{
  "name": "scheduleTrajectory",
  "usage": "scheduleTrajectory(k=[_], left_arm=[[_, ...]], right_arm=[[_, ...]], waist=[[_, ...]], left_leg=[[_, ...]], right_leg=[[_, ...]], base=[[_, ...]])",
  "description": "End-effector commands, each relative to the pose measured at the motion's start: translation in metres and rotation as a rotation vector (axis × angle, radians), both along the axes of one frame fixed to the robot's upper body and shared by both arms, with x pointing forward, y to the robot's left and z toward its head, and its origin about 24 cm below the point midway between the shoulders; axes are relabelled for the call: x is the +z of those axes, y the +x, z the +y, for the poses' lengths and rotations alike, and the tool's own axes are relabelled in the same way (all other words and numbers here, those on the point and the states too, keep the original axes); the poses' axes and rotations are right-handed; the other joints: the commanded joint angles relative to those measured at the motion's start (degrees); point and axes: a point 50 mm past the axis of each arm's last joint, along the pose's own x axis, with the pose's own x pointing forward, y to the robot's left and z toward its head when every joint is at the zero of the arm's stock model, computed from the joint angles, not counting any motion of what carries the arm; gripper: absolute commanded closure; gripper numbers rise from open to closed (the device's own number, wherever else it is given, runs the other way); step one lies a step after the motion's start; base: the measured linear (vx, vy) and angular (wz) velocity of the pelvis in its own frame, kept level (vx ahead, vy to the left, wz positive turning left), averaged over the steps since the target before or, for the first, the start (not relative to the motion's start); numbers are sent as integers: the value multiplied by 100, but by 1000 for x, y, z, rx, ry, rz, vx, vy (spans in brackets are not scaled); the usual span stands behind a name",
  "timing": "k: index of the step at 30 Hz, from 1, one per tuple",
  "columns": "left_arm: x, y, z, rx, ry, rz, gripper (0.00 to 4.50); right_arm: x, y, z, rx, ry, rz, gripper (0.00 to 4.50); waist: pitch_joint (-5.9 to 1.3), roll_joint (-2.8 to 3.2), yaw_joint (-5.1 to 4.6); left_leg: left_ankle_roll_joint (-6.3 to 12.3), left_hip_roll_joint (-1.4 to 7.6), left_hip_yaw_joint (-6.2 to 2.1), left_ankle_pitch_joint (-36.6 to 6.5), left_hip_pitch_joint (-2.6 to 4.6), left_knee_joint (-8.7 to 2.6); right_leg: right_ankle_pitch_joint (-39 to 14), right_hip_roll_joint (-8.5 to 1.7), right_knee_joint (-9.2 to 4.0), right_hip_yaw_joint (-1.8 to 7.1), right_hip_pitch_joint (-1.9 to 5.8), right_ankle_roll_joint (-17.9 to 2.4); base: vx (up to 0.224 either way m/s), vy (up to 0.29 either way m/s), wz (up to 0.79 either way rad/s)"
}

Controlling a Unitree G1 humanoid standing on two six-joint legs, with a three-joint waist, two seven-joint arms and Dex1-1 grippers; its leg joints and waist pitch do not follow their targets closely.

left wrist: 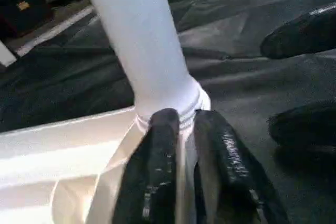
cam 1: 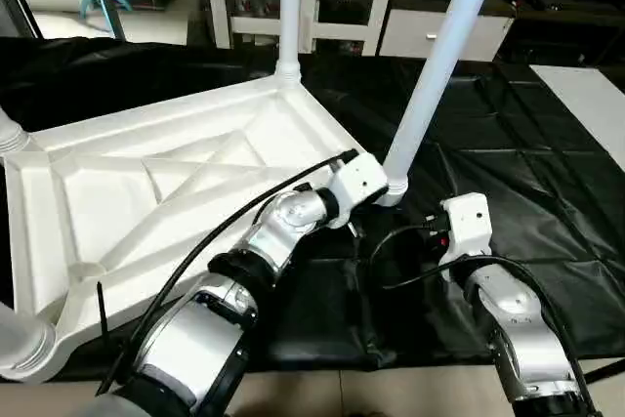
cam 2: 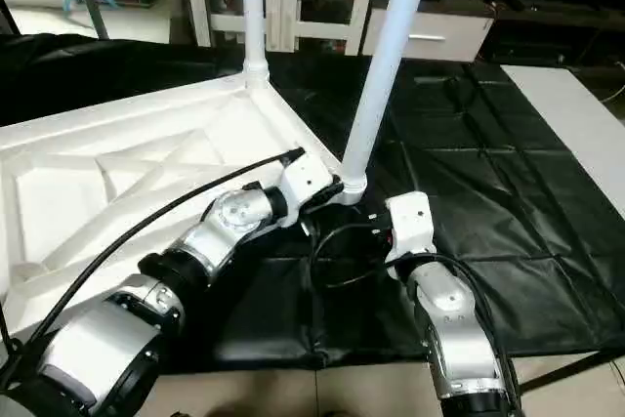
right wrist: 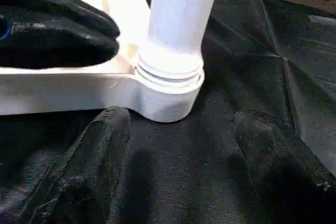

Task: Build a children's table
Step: Rotate leg to tighten

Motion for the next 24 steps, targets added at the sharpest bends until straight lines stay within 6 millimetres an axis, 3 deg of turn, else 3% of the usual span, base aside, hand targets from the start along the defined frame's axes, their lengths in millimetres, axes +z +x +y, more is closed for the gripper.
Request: scheduleTrajectory(k=[1,2,3,4,5,6,7,9,10,11,13,14,15,18,20,22,23,24], left_arm=[[0,-1,5,-10,-19,52,345],[4,-6,13,-55,-46,102,331],[11,-13,23,-99,-78,150,323],[24,-32,39,-191,-107,210,320],[28,-41,47,-231,-102,237,313],[31,-60,64,-317,-37,282,313],[31,-61,64,-320,-34,283,286],[31,-73,78,-348,25,321,279],[31,-74,82,-345,42,325,277],[30,-78,91,-336,84,336,274],[20,-90,126,-255,308,395,253],[20,-90,126,-255,308,395,242],[16,-94,142,-178,415,430,236],[16,-94,153,-78,508,445,205],[15,-89,157,-20,531,421,196],[18,-68,162,133,566,303,184],[18,-68,162,135,566,302,176],[23,-56,161,219,549,235,164]], right_arm=[[3,-1,1,19,-13,-5,106],[5,-2,2,32,-1,-6,106],[7,-2,3,50,10,-11,106],[11,-4,5,84,26,-16,106],[12,-4,6,101,26,-17,106],[14,-6,7,134,29,-17,106],[14,-6,8,135,29,-17,106],[15,-8,9,165,22,-15,106],[15,-8,9,168,22,-14,106],[15,-9,10,175,21,-12,106],[14,-11,12,202,18,-6,106],[14,-11,12,202,18,-6,106],[14,-11,14,213,16,-2,106],[14,-12,16,223,26,3,106],[14,-11,17,224,25,2,106],[15,-10,17,222,26,-2,106],[15,-10,17,222,26,-2,106],[15,-10,16,218,27,-3,106]], waist=[[-324,-54,28],[-323,-38,20],[-329,-61,50],[-322,-35,35],[-333,-3,25],[-315,51,-17],[-315,51,-17],[-264,86,19],[-256,77,36],[-241,53,50],[-214,48,21],[-212,38,-6],[-200,28,-56],[-202,51,-49],[-187,34,-54],[-196,28,-39],[-199,22,-27],[-204,23,-28]], left_leg=[[566,119,-30,-956,92,-400],[571,113,-18,-917,104,-393],[559,157,-41,-743,73,-412],[605,141,-24,-669,63,-401],[598,176,-52,-476,67,-412],[534,166,4,-465,147,-407],[534,166,4,-465,147,-407],[290,151,61,-903,235,-426],[203,160,63,-1036,242,-436],[73,153,37,-1151,182,-463],[-104,138,15,-1442,155,-512],[-143,134,10,-1539,158,-517],[-264,119,-16,-1852,168,-519],[-331,116,-42,-1994,208,-525],[-332,108,-42,-2053,196,-524],[-319,90,-39,-2012,189,-505],[-326,78,-40,-2042,198,-489],[-333,75,-62,-2046,169,-494]], right_leg=[[-897,-114,-283,136,337,-1164],[-796,-92,-281,140,319,-1195],[-571,-142,-198,145,406,-1339],[-481,-107,-200,155,362,-1363],[-218,-121,-126,156,390,-1490],[-99,-20,-133,156,310,-1525],[-99,-20,-133,156,310,-1525],[-473,24,-196,174,243,-1415],[-607,21,-199,177,246,-1369],[-845,4,-197,188,294,-1228],[-1343,10,-241,210,297,-927],[-1494,12,-255,221,287,-830],[-1974,18,-297,248,246,-603],[-2032,7,-306,259,198,-605],[-2028,21,-309,258,188,-632],[-2044,27,-326,270,184,-615],[-2131,26,-335,273,177,-592],[-2203,24,-337,279,194,-558]], base=[[0,0,0],[0,0,0],[0,0,0],[0,0,0],[0,0,0],[0,0,0],[0,0,0],[0,0,0],[0,0,0],[0,0,0],[0,0,0],[0,0,0],[0,0,0],[0,0,0],[0,0,0],[0,0,0],[0,0,0],[0,0,0]])
